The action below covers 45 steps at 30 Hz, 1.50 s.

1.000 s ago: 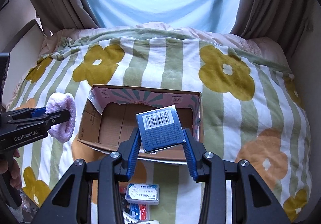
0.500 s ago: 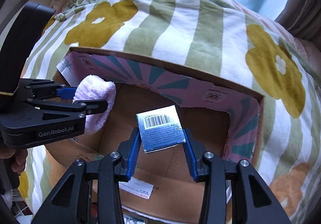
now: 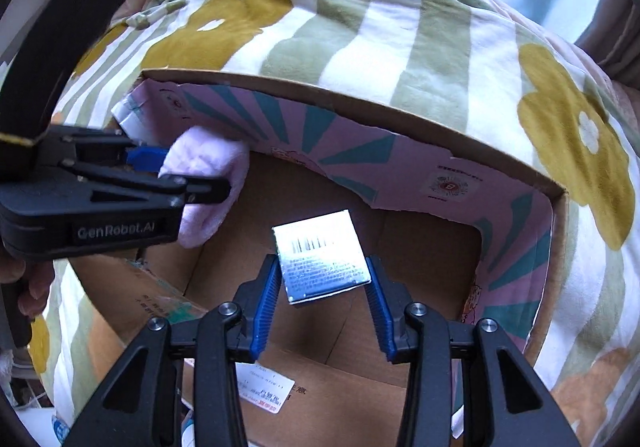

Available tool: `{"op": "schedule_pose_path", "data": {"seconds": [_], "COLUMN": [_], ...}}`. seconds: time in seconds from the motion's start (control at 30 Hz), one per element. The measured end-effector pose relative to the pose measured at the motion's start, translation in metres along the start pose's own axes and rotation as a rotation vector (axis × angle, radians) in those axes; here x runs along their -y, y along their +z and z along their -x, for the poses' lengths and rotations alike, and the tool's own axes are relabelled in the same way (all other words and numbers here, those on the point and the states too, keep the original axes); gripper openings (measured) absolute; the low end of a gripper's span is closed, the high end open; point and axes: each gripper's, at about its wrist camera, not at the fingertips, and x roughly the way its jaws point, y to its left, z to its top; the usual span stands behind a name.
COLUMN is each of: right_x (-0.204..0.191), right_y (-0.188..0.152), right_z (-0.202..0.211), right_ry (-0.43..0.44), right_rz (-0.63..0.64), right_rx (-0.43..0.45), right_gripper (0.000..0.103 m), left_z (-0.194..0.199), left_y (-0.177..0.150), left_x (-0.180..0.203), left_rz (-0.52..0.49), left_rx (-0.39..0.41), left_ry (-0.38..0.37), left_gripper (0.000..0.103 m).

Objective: Organize objects
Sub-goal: 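Open both tools to drop the towel and blue box inside, then withdraw both tools from the box back toward the remaining items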

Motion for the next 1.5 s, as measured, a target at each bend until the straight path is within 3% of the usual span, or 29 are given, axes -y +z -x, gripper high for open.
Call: {"op": "schedule_pose_path", "data": {"seconds": [0.03, 0.07, 0.1, 0.13, 0.17, 0.2, 0.57, 0.8, 1.13, 1.5], "right_x": [0.0, 0.002, 0.003, 0.004, 0.004, 0.004, -0.005, -0.011, -0.03, -0.058], "right_y": [0.0, -0.001, -0.001, -0.002, -0.004, -0.004, -0.013, -0.012, -0.018, -0.058], "right_z": [0.003, 0.005, 0.006, 0.007, 0.007, 0.006, 0.008, 0.036, 0.124, 0.23], "right_ry": [0.003, 0.016, 0.028, 0.046, 0.055, 0.057, 0.021, 0.008, -0.036, -0.076], "right_rz": [0.002, 0.001, -0.003, -0.01, -0.012, -0.008, 0.018, 0.011, -0.082, -0.233], "right_rx": [0.009, 0.013, 0.013, 0.014, 0.012, 0.007, 0.006, 0.031, 0.098, 0.188], "right_gripper": [0.065, 0.087, 0.095, 0.097, 0.097, 0.097, 0.097, 0.097, 0.097, 0.097], "left_z": [0.003, 0.006, 0.009, 0.01, 0.011, 0.011, 0.01, 0.041, 0.141, 0.267], "left_y": [0.002, 0.004, 0.006, 0.007, 0.007, 0.007, -0.004, -0.008, -0.032, -0.127], "left_x": [0.002, 0.003, 0.004, 0.004, 0.005, 0.005, 0.003, 0.0, 0.0, 0.005], "left_rz": [-0.007, -0.011, -0.013, -0.014, -0.017, -0.017, 0.01, 0.021, 0.03, 0.027], "left_rx": [0.006, 0.01, 0.012, 0.009, 0.004, 0.001, 0.002, 0.05, 0.155, 0.308], "left_ry": [0.002, 0.005, 0.011, 0.02, 0.025, 0.025, 0.005, -0.01, 0.0, 0.079], "left_gripper": [0.039, 0.04, 0.043, 0.047, 0.069, 0.103, 0.103, 0.103, 0.103, 0.103]}}
